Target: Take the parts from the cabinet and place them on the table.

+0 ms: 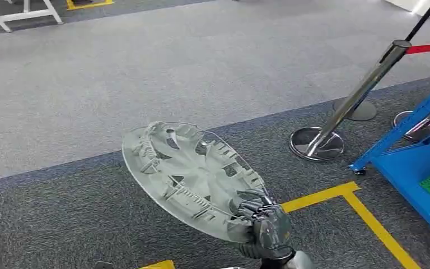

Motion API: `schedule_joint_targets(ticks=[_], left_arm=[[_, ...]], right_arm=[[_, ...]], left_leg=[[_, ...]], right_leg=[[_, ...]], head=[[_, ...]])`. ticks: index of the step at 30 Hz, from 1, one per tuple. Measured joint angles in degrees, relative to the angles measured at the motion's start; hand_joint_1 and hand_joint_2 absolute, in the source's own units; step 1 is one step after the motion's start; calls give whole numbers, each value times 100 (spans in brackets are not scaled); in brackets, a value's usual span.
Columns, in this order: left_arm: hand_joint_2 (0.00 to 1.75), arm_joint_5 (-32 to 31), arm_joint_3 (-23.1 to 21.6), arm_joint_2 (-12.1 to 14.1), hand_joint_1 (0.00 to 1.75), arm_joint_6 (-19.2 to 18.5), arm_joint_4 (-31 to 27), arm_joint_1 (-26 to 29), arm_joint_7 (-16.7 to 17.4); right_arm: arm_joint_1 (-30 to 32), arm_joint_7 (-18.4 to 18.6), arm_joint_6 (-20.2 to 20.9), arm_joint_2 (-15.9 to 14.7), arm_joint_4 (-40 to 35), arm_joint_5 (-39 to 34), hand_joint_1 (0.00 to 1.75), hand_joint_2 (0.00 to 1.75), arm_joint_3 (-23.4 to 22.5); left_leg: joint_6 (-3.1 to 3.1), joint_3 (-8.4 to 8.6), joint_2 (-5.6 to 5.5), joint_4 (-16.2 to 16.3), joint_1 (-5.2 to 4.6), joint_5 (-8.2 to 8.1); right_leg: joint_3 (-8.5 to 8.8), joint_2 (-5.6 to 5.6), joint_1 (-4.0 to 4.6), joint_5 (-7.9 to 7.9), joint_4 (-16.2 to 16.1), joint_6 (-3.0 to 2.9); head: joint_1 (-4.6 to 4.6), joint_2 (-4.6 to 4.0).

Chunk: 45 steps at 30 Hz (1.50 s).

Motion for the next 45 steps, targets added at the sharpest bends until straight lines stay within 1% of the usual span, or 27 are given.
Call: schedule_joint_targets(ticks=[2, 3, 5, 6, 7, 9, 10, 11, 12, 15, 17, 20, 22, 24, 25, 26, 30, 31, 32, 33, 35, 36, 38, 40, 41, 42, 45], left_arm=[[0, 0, 0, 0, 0, 7, 0, -6, 0], [0, -2, 0, 0, 0, 7, 0, -26, 0], [0, -18, 0, 0, 0, 4, 0, -33, 0], [0, -22, 0, 0, 0, 4, 0, -22, 0], [0, -30, 0, 0, 0, 4, 2, -9, 0], [0, -53, 0, -2, 0, 7, 0, -6, 2], [0, -59, 0, -2, 0, 18, 0, -9, 2], [0, -63, 0, -2, 0, 22, 0, -28, 6], [0, -68, 0, -11, 0, 37, 2, -51, 7], [0, -127, -2, -8, 0, 61, 0, -16, 48], [0, -159, -15, -33, 0, 76, 2, -18, 81], [0, -197, -24, -81, 0, 107, 2, -57, 94], [0, -227, -26, -100, 0, 109, 2, -50, 96], [0, -243, -33, -124, 0, 109, 2, -51, 98], [0, -247, -35, -129, 0, 116, 2, -52, 98], [0, -247, -39, -129, 0, 114, 2, -59, 98], [0, -249, -50, -144, 0, 120, 2, -38, 105], [0, -251, -52, -142, 0, 120, 2, -35, 105], [0, -251, -57, -157, 0, 120, 2, -37, 105], [0, -251, -59, -159, 0, 120, 2, -53, 105], [0, -251, -63, -166, 0, 120, 2, -69, 105], [0, -251, -63, -172, 0, 120, 4, -62, 105], [0, -251, -63, -175, 0, 120, 4, -44, 105], [0, -251, -63, -175, 0, 120, 4, -44, 105], [0, -251, -66, -175, 0, 120, 4, -48, 105], [0, -254, -66, -177, 0, 120, 4, -68, 105], [0, -254, -68, -161, 0, 116, 4, -59, 111]], right_arm=[[-6, 20, 0, 2, 0, 11, 175, 175, 0], [-5, 20, 0, 0, 0, 13, 175, 175, 2], [-5, 20, 0, 0, 2, 13, 175, 175, 2], [-5, 22, 0, 0, 7, 11, 175, 175, 0], [-5, 22, 0, 0, 11, 11, 175, 175, 0], [-4, 18, 0, 0, 11, 11, 175, 175, 0], [-3, 6, 0, 0, 11, 11, 175, 175, 0], [7, -11, 0, 0, 11, 11, 175, 175, -4], [10, -31, 0, 0, 11, 11, 175, 175, -13], [25, -42, 0, 0, 7, 7, 175, 175, -33], [71, -61, 0, -22, -20, -28, 175, 175, -55], [169, -83, 0, -68, -20, -39, 175, 175, -77], [231, -83, 0, -100, -20, -41, 175, 175, -90], [269, -83, 0, -114, -20, -42, 175, 175, -112], [272, -85, 0, -116, -20, -41, 175, 175, -118], [270, -90, 0, -125, -15, -39, 175, 175, -120], [306, -116, 0, -133, -44, -33, 175, 175, -147], [305, -116, 0, -133, -50, -33, 175, 175, -160], [311, -116, 0, -133, -50, -28, 175, 175, -181], [314, -118, 0, -133, -52, -28, 175, 175, -186], [318, -118, 0, -133, -55, -24, 175, 175, -190], [319, -118, 0, -133, -55, -24, 175, 175, -190], [325, -118, 0, -133, -52, -22, 175, 175, -190], [319, -118, 0, -133, -55, -22, 175, 175, -192], [316, -120, 0, -133, -55, -22, 175, 175, -192], [320, -120, 0, -133, -55, -11, 175, 175, -192], [304, -125, 0, -133, -55, 103, 175, 175, -184]], left_leg=[[-53, -171, 491, 390, -32, -256], [-74, -368, 610, 809, -22, -457], [-97, -763, 685, 1631, 4, -756], [-106, -819, 690, 1730, 13, -726], [-102, -743, 694, 1569, 19, -567], [-66, -305, 775, 690, 16, -68], [-26, -73, 966, 226, -5, 114], [-1, -3, 1170, 124, -95, -1], [60, 4, 1140, 24, -107, -31], [128, -5, 985, -27, -110, -21], [207, 64, 880, -76, -58, -1], [248, 62, 683, -71, -59, -13], [248, 77, 547, -69, -57, -17], [225, 108, 381, -54, -38, -32], [193, 116, 317, -33, -29, -53], [149, 89, 268, -2, -51, -73], [29, 32, 62, -9, 2, -22], [11, 13, 135, 44, 4, -73], [-17, -47, 402, 205, -29, -188], [-41, -202, 557, 539, -22, -380], [-69, -612, 673, 1423, 1, -756], [-74, -731, 684, 1677, 5, -814], [-60, -606, 693, 1430, 5, -563], [-16, -144, 756, 547, -1, -99], [21, 56, 1004, 148, -40, -42], [42, 117, 1079, 12, -105, -100], [95, 74, 945, -1, -117, -112]], right_leg=[[56, -149, 23, -5, -20, -73], [64, -232, 41, -17, -19, -92], [80, -400, 65, -44, -19, -119], [91, -470, 67, -58, -19, -118], [107, -535, 69, -73, -19, -114], [166, -650, 69, -113, -19, -97], [194, -693, 70, -143, -21, -73], [188, -746, 103, -170, -15, -33], [178, -775, 111, -177, -5, 4], [251, -955, 110, -209, -51, 78], [105, -539, 82, -436, 234, 101], [-625, -315, 82, -912, 1533, 120], [-784, -311, 81, -734, 1616, 132], [-459, -269, 58, -127, 757, 130], [-248, -114, 31, 116, 275, 142], [-179, 170, 13, -5, 135, 155], [-99, 11, 55, 43, 73, 32], [-72, -76, 17, 61, 35, -5], [-42, -127, 25, 52, 17, -38], [-32, -206, 40, 45, 14, -63], [-20, -372, 68, 25, 15, -92], [-15, -449, 74, 17, 15, -97], [0, -578, 84, 0, 15, -97], [38, -693, 92, -25, 15, -86], [59, -749, 97, -41, 12, -74], [48, -790, 143, -71, 38, -36], [83, -950, 132, -67, -14, 30]], head=[[-59, 0], [-48, 0], [-50, 0], [-52, 0], [-50, 0], [-50, 0], [-55, 0], [-52, 0], [-60, 0], [-52, 0], [-37, 0], [13, 0], [9, 0], [11, 0], [17, 0], [11, 0], [4, 0], [11, 0], [-32, 0], [-37, 0], [-37, 0], [-33, 0], [-37, 0], [-37, 0], [-35, 0], [-44, 0], [-13, 0]])
